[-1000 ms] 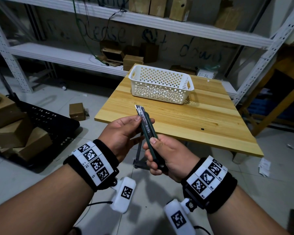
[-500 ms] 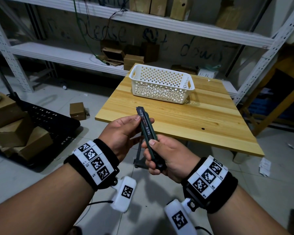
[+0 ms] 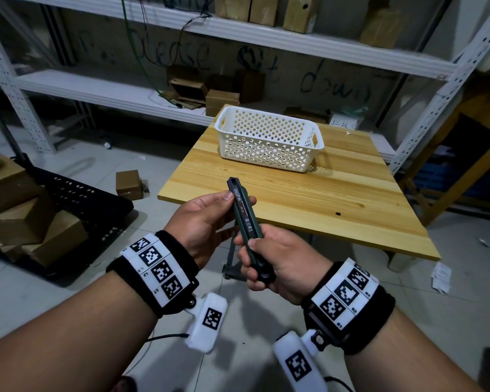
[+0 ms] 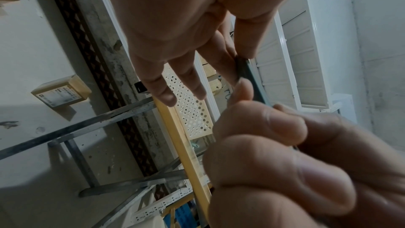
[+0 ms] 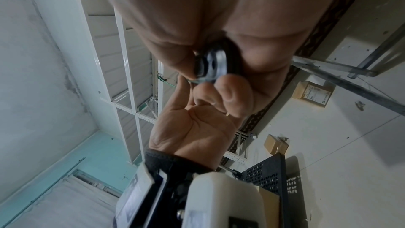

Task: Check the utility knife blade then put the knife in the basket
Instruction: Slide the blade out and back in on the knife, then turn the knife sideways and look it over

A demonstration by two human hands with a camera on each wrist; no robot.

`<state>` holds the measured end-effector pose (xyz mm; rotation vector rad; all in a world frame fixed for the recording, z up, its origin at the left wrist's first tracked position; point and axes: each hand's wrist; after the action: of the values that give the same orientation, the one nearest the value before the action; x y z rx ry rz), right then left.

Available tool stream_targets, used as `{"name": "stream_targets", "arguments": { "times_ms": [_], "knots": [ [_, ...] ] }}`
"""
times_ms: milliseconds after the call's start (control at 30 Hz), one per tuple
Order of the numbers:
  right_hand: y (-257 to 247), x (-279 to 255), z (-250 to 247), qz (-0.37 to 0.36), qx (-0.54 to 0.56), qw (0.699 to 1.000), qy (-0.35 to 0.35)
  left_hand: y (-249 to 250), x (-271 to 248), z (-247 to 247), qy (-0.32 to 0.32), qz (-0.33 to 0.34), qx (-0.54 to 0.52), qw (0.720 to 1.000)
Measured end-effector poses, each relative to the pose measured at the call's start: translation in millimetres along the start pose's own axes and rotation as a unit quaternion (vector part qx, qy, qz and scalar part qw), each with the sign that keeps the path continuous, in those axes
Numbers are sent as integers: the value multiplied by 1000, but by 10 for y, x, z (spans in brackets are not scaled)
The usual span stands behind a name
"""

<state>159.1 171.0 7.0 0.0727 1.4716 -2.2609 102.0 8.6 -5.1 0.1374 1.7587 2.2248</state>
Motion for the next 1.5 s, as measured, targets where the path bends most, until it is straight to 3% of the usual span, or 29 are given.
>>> {"name": "stream_targets", "arguments": {
  "times_ms": [267,433,800,1167,1500],
  "knots": [
    [2,11,-18,-7,9,1000,13,4,-5,4,13,2,3,1000],
    [-36,20,-88,-14,45,999,20,16,71,-62,76,9,-23,997],
    [-83,123,-245,-141,46,976,161,21,124,-137,148,-19,-102,983],
    [-131,146,-334,-177,64,965,184,25,102,-125,143,-17,-103,984],
    [-169,148,-354,-167,69,966,186,46,49,-130,125,-14,-86,988]
  ]
}}
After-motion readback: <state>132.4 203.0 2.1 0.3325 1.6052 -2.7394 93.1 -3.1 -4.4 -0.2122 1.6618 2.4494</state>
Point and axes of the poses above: each hand's wrist, its own x-axis towards the middle knuckle, its own z-axis out of the palm, y = z × x, and after that the axes turned 14 degrees about x, right-handed
